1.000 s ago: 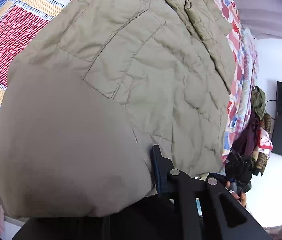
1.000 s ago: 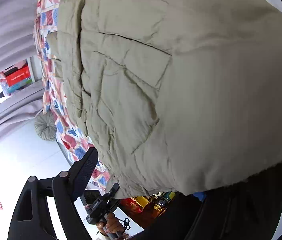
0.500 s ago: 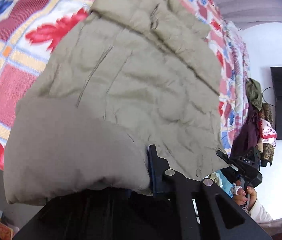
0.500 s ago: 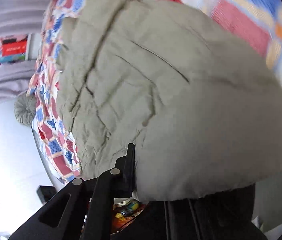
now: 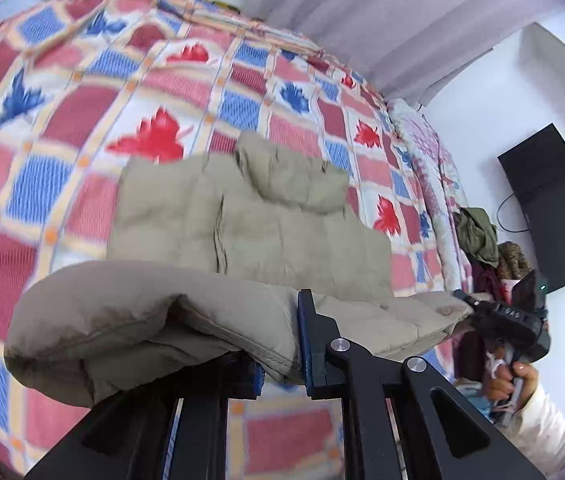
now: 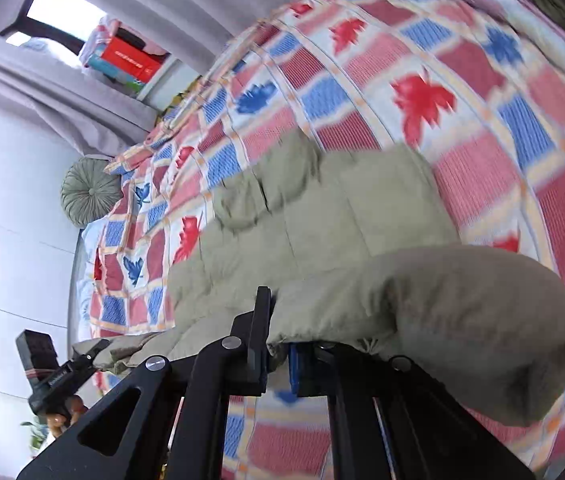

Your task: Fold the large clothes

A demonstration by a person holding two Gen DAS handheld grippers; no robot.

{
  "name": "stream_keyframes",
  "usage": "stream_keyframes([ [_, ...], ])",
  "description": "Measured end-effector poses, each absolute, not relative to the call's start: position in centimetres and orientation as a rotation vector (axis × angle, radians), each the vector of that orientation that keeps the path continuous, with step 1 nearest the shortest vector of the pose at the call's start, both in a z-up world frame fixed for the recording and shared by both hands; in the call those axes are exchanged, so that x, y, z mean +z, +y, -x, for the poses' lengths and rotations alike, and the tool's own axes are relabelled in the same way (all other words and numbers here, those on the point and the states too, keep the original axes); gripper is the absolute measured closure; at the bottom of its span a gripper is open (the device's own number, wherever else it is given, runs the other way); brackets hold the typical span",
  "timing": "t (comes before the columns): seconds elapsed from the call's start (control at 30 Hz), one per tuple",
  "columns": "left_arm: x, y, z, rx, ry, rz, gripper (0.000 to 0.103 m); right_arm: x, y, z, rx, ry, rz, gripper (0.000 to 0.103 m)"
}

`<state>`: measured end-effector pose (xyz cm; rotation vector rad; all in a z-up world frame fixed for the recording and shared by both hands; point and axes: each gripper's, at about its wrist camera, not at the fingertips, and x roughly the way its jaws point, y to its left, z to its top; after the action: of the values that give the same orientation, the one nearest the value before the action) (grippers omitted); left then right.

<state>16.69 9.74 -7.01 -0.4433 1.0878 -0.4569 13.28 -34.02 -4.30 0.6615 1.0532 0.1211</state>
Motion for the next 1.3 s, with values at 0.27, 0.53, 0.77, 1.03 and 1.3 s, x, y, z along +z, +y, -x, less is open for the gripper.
stream_keyframes([
  [0.27, -8.7, 8.6, -26.6, -0.330, 1.009, 0.356, 0.088, -6.2, -33.1, -24.3, 0.101, 1.029, -0.527, 0.095],
  [0.53, -17.8, 6.5, -33.4, -0.198, 1.078, 0.280, 0.088, -14.9, -32.7, -30.4, 0.013, 1.086, -0.511, 0.095],
  [0.77, -21.7, 5.7, -35.5, -0.129, 1.109, 0.281, 0.088, -18.3, -33.0, -31.9, -0.023, 1.110, -0.532, 0.094],
  [1.03, -19.0, 6.2, -34.4, -0.147, 1.106, 0.272, 0.077, -16.1, -33.6, -30.8, 0.022, 1.084, -0.588, 0.064],
  [1.3, -15.2, 7.2, -32.3, -0.045, 0.982, 0.224, 0.000, -13.3, -33.4, -29.0, 0.041, 1.046, -0.576, 0.031],
])
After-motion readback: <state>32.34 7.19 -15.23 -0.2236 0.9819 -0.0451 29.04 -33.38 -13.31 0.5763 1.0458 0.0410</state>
